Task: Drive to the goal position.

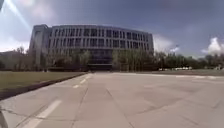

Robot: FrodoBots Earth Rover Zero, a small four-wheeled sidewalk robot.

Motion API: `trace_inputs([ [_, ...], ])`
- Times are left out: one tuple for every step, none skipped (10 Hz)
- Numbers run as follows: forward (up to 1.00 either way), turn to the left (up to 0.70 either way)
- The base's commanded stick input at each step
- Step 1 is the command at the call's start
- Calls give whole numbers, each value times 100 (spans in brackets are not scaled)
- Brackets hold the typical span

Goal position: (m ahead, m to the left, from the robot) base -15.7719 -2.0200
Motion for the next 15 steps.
trace_inputs([
  [70, 0],
  [70, 0],
  [70, 0],
  [70, 0],
  [70, 0],
  [70, 0],
  [70, 0],
  [70, 0],
  [70, 0],
  [70, 0],
  [70, 0],
  [70, 8],
  [70, 17],
  [70, 27],
  [70, 30],
])
